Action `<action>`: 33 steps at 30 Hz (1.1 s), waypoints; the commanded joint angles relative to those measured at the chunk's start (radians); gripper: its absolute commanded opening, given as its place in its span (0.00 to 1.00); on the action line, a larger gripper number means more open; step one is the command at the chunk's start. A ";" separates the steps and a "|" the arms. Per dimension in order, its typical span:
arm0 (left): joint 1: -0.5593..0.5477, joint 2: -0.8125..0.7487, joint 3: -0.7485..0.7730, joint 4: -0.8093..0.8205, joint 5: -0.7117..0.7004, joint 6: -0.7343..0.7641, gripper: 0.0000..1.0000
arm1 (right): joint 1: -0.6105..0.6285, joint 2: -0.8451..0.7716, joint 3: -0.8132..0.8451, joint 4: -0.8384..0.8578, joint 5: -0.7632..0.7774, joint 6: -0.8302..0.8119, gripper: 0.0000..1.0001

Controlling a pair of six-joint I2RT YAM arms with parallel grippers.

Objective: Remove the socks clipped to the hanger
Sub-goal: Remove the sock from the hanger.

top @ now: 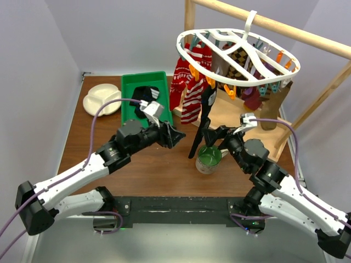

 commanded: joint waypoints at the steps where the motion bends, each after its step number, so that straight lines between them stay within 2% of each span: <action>1: -0.064 0.064 0.068 0.061 -0.009 0.008 0.61 | 0.002 -0.050 -0.021 -0.009 0.064 0.043 0.91; 6: -0.115 0.155 0.114 0.113 -0.020 0.011 0.60 | 0.003 -0.116 -0.031 -0.070 0.109 0.052 0.91; 13: -0.156 0.255 0.198 0.191 -0.074 0.014 0.63 | 0.000 -0.164 -0.028 -0.119 0.135 0.061 0.91; 23: -0.202 0.340 0.270 0.280 -0.278 0.029 0.59 | 0.002 -0.144 -0.015 -0.113 0.078 0.035 0.91; 29: -0.212 0.364 0.315 0.290 -0.278 0.042 0.44 | 0.002 -0.122 -0.005 -0.078 0.020 -0.011 0.91; 32: -0.215 0.363 0.321 0.285 -0.270 0.051 0.23 | 0.002 -0.119 -0.005 -0.064 -0.011 -0.029 0.91; 33: -0.215 0.360 0.321 0.280 -0.264 0.052 0.09 | 0.002 -0.119 -0.002 -0.061 -0.022 -0.035 0.91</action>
